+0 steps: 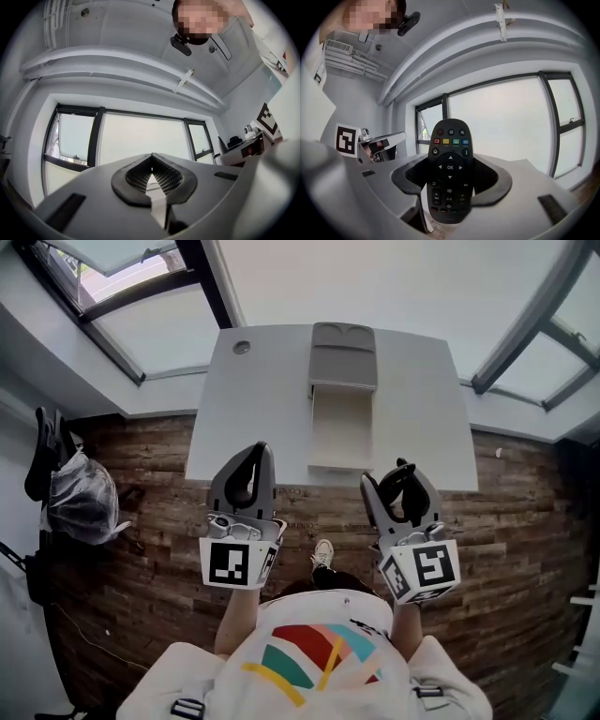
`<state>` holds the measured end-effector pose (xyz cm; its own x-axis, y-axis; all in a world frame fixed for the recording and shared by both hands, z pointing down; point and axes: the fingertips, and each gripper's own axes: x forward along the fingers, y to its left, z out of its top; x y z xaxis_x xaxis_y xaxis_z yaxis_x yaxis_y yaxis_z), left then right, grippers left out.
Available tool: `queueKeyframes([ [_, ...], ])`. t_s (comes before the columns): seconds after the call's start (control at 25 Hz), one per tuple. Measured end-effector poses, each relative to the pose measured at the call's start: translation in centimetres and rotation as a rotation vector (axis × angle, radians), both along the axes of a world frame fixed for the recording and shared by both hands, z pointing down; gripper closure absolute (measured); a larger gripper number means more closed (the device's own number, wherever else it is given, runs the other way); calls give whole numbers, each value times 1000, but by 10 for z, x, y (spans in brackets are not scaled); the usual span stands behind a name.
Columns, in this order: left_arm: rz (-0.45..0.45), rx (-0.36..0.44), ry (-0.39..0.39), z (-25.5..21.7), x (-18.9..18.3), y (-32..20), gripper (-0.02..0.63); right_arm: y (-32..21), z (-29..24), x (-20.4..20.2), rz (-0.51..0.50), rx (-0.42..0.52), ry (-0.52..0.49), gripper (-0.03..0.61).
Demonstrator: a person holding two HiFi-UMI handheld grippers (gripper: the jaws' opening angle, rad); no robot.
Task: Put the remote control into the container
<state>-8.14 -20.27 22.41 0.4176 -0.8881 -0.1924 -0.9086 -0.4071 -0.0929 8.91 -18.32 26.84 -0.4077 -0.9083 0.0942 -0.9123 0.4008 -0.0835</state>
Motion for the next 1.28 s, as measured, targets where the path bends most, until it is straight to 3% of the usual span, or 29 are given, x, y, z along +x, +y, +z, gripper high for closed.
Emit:
queueKeyframes([
  [0.36, -28, -38, -30, 10, 7, -45, 606, -39, 7, 16, -9, -10, -42, 321],
  [0.68, 11, -33, -34, 5, 28, -102, 606, -88, 2, 27, 8, -13, -44, 321],
  [1.0, 34, -6, -11, -2, 35, -157, 606, -147, -6, 17, -20, 5, -2, 321],
  [1.28, 37, -45, 6, 14, 26, -207, 606, -200, 4, -3, -51, -42, 0, 321],
])
